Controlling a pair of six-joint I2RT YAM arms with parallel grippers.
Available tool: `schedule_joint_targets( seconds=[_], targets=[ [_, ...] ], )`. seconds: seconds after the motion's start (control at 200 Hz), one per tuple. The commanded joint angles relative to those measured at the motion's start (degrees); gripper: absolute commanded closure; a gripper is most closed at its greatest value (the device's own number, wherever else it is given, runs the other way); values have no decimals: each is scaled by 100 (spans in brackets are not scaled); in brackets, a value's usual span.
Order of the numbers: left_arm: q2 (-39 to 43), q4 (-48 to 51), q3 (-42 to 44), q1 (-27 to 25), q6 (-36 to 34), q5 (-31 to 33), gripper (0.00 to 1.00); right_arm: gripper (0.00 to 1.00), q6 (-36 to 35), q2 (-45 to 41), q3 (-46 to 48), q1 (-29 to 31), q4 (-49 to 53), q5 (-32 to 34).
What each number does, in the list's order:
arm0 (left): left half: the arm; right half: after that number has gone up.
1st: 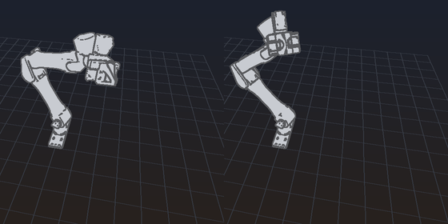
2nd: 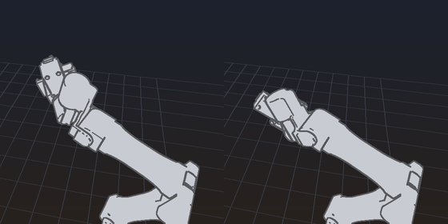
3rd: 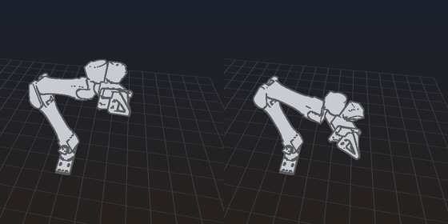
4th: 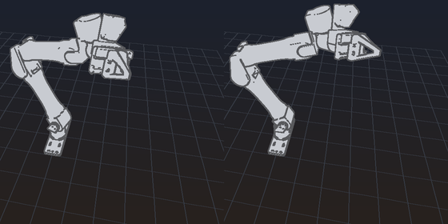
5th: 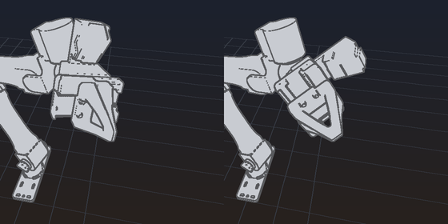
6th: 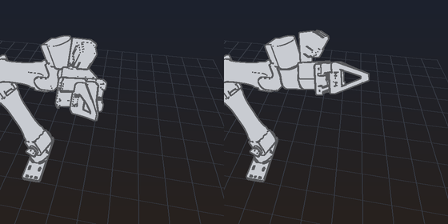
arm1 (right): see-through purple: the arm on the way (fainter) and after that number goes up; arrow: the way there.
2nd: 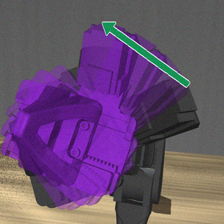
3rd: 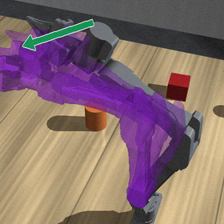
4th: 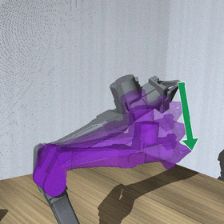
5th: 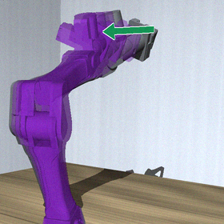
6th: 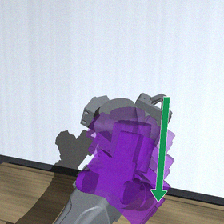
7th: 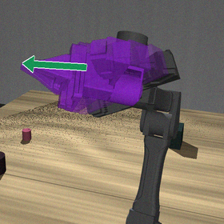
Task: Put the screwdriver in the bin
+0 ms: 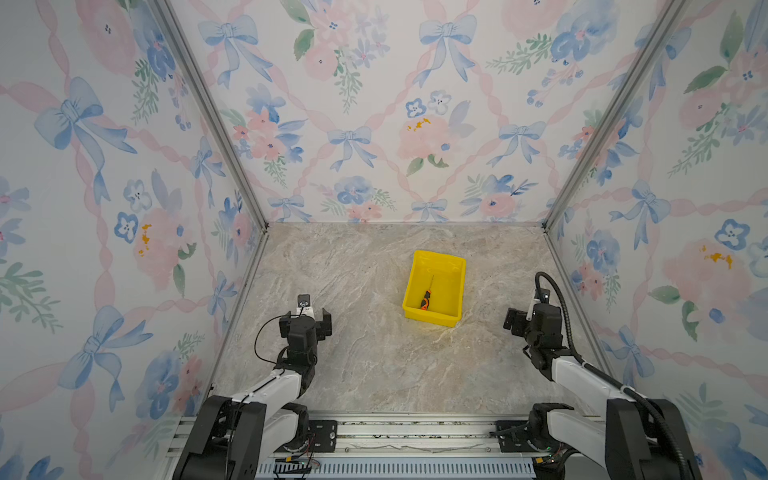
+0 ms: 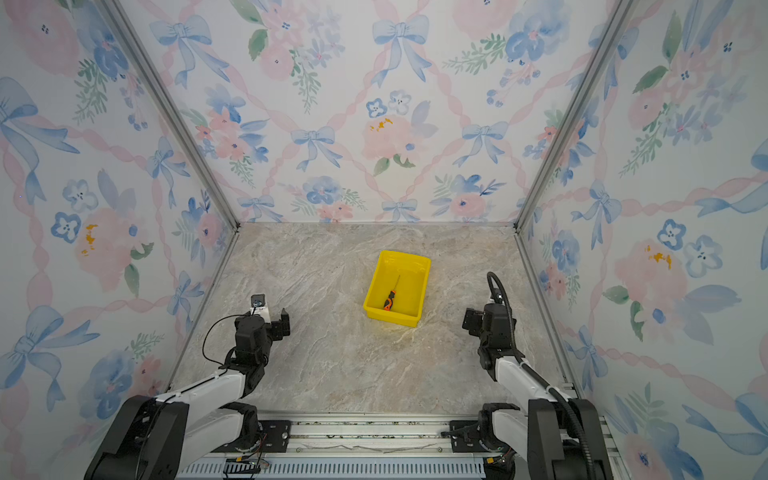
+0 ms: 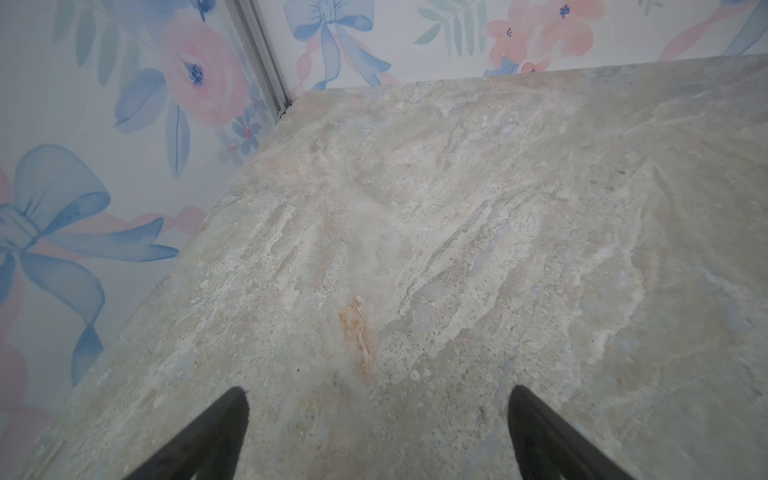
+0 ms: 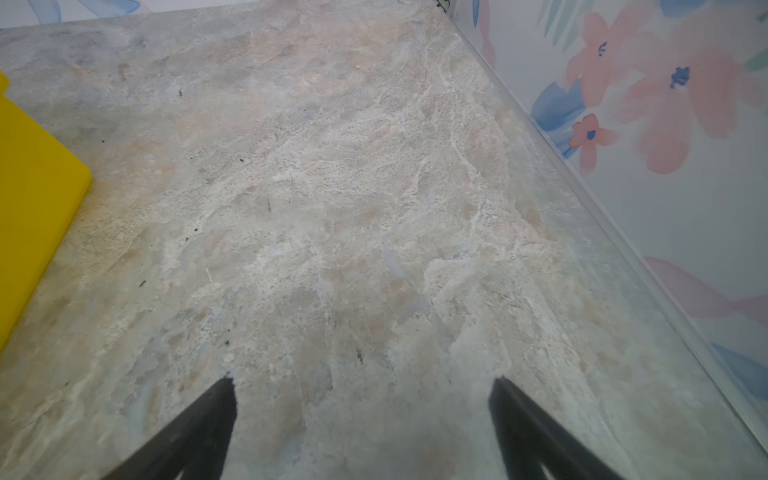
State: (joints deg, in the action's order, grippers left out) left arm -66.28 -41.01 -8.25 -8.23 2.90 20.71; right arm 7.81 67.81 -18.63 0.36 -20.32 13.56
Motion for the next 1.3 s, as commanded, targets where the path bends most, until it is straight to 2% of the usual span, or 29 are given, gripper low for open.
schedule_joint_targets(
  seconds=[0.0, 0.23, 0.38, 0.495, 0.73, 0.795, 0.85, 0.915, 0.985, 1.065, 1.295],
  targets=[
    [-565, -1376, -182, 158, -188, -381, 2, 3, -62, 596, -447, -65, -1041, -80],
    [-1658, -2078, -599, 328, -198, -753, 2, 3, -112, 1561, -897, -191, -1670, -398],
    [-2227, -2495, -652, 396, -154, -839, 2, 3, -305, 1667, -980, -133, -1652, -736],
    [-2277, -2681, -568, 494, -61, -888, 2, 3, -629, 1886, -1068, -68, -1729, -1382],
    [-2275, -2697, -555, 476, -70, -857, 2, 3, -666, 1872, -972, -15, -1898, -1297],
    [-2284, -2697, -565, 473, -83, -841, 2, 3, -746, 1912, -633, 78, -2459, -1137],
    [-2279, -2701, -565, 474, -79, -847, 2, 3, -801, 2203, -324, 182, -3493, -1093],
    [-2284, -2695, -570, 472, -86, -848, 2, 3, -846, 1991, -496, 186, -2744, -1074],
    [-2278, -2701, -557, 469, -86, -841, 2, 3, -811, 2162, -372, 188, -3298, -1074],
    [-2301, -2735, -564, 471, -84, -839, 2, 3, -835, 2053, -447, 191, -2966, -1084],
    [-2294, -2737, -562, 464, -87, -842, 2, 3, -818, 2087, -413, 184, -3101, -1090]
  ],
)
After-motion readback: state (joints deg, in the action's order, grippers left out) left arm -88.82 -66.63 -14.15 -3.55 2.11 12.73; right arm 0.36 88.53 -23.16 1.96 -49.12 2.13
